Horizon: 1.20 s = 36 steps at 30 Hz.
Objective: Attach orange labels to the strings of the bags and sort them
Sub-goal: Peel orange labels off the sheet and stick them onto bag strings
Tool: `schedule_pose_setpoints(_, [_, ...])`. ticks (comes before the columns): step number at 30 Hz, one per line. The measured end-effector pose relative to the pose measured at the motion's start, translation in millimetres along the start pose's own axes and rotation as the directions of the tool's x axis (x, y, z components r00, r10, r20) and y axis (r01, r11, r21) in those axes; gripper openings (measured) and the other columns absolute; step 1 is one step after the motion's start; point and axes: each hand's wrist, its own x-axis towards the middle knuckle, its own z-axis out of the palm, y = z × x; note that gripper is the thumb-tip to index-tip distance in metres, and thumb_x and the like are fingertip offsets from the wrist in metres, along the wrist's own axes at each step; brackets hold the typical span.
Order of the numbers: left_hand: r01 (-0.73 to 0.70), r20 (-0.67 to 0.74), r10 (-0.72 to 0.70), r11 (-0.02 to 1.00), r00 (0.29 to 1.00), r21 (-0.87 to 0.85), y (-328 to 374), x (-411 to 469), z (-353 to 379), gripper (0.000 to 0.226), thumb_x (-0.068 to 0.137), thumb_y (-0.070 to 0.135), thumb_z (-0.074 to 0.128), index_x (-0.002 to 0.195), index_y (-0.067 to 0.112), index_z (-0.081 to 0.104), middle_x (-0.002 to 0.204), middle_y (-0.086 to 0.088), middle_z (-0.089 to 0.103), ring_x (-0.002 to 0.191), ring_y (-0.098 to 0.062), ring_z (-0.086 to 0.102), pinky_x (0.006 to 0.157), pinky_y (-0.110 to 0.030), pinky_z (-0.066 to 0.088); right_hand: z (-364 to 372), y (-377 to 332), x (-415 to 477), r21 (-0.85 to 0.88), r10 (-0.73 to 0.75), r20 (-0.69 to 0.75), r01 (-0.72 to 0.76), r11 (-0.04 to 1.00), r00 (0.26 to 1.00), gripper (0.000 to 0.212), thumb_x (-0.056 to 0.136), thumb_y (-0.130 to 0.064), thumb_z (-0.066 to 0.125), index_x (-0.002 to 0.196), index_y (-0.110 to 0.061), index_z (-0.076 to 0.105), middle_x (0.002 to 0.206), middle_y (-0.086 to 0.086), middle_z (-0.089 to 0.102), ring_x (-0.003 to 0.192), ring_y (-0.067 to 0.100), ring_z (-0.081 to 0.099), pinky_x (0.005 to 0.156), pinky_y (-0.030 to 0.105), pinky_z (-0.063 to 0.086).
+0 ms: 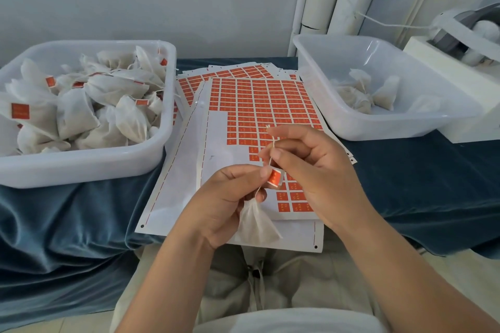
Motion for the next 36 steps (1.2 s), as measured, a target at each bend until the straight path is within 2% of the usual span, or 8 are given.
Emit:
schedule_pose_setpoints(5, [-0.085, -0.065, 0.087, 0.996, 0.994, 0.023, -3.0, 1.2, -1.2, 0.016, 0.074, 0.035, 0.084, 0.075, 0.019, 0.084, 0.076, 0.003, 0.075, 0.061, -0.005, 0.063, 0.061, -0.016, 0.052, 0.7, 1.7, 0.2, 0.033, 0.009, -0.012, -0.008, 0.999, 1.000, 0.025, 0.099, -0.018, 0.066, 0.113, -0.038, 0.072, 0.103, -0.010, 0.080, 0.102, 0.011, 0.076, 0.083, 0.016, 0.058])
schedule_pose_setpoints(8, [-0.225, -0.149, 0.243, 0.966, 0.959, 0.127, -4.6, 1.4, 1.7, 0.018, 0.076, 0.039, 0.084, 0.079, 0.021, 0.085, 0.078, 0.002, 0.078, 0.068, -0.006, 0.067, 0.064, -0.015, 0.052, -0.1, 4.4, 1.2, 0.078, 0.036, -0.004, -0.036, 0.996, 0.999, 0.024, 0.096, -0.037, 0.067, 0.116, -0.048, 0.071, 0.111, -0.011, 0.079, 0.109, 0.012, 0.075, 0.090, 0.024, 0.060])
schedule_pose_setpoints(11, [-0.313, -0.243, 0.383, 0.907, 0.891, 0.281, -6.3, 1.3, 5.1, 0.015, 0.081, 0.039, 0.082, 0.084, 0.025, 0.086, 0.084, 0.003, 0.080, 0.075, -0.005, 0.070, 0.068, -0.014, 0.054, 0.8, 7.4, 4.6, 0.097, 0.067, -0.008, -0.066, 0.993, 0.998, 0.034, 0.098, -0.056, 0.057, 0.132, -0.057, 0.058, 0.121, -0.016, 0.075, 0.111, 0.013, 0.074, 0.089, 0.031, 0.062])
schedule_pose_setpoints(13, [-0.336, -0.273, 0.425, 0.886, 0.863, 0.319, -7.0, 0.9, 5.9, 0.011, 0.086, 0.035, 0.080, 0.089, 0.026, 0.085, 0.087, 0.001, 0.080, 0.078, -0.007, 0.072, 0.069, -0.015, 0.055, 2.0, 9.7, 7.6, 0.029, 0.128, -0.031, -0.127, 0.991, 0.991, 0.046, 0.092, -0.068, 0.055, 0.135, -0.051, 0.050, 0.115, -0.018, 0.075, 0.100, 0.013, 0.077, 0.078, 0.032, 0.065])
schedule_pose_setpoints(15, [-0.347, -0.281, 0.454, 0.867, 0.845, 0.358, -7.1, 0.1, 6.3, 0.007, 0.093, 0.027, 0.077, 0.092, 0.026, 0.084, 0.089, 0.001, 0.080, 0.080, -0.009, 0.073, 0.070, -0.015, 0.055, 1.9, 12.1, 7.6, -0.178, 0.150, 0.003, -0.147, 0.973, 0.989, 0.044, 0.088, -0.072, 0.056, 0.118, -0.040, 0.054, 0.099, -0.015, 0.075, 0.082, 0.010, 0.077, 0.065, 0.024, 0.061])
schedule_pose_setpoints(18, [-0.338, -0.278, 0.467, 0.850, 0.840, 0.405, -6.9, -0.5, 8.0, 0.011, 0.097, 0.023, 0.073, 0.094, 0.027, 0.083, 0.090, 0.001, 0.081, 0.083, -0.014, 0.075, 0.071, -0.016, 0.055, 1.0, 20.3, 2.3, -0.373, 0.060, 0.142, -0.002, 0.928, 0.988, 0.028, 0.103, -0.055, 0.055, 0.094, -0.030, 0.062, 0.077, -0.009, 0.071, 0.068, 0.013, 0.073, 0.062, 0.020, 0.057])
schedule_pose_setpoints(23, [-0.319, -0.244, 0.446, 0.847, 0.861, 0.425, -5.7, -0.5, 9.1, 0.015, 0.101, 0.022, 0.068, 0.096, 0.026, 0.082, 0.089, 0.001, 0.081, 0.083, -0.014, 0.075, 0.071, -0.016, 0.055, -2.6, 23.9, 3.3, -0.414, -0.066, 0.205, 0.148, 0.898, 0.976, 0.033, 0.110, -0.039, 0.047, 0.081, -0.026, 0.056, 0.066, -0.009, 0.061, 0.060, 0.014, 0.063, 0.060, 0.027, 0.054])
schedule_pose_setpoints(36, [-0.343, -0.156, 0.434, 0.846, 0.887, 0.408, -6.7, -0.5, 15.3, 0.021, 0.106, 0.018, 0.060, 0.094, 0.016, 0.077, 0.076, 0.001, 0.075, 0.068, -0.006, 0.069, 0.069, -0.014, 0.052, 0.2, 29.9, -0.6, -0.310, 0.004, 0.189, 0.056, 0.949, 0.982, 0.034, 0.109, -0.032, 0.039, 0.076, -0.036, 0.047, 0.067, -0.011, 0.056, 0.059, 0.008, 0.052, 0.058, 0.015, 0.046])
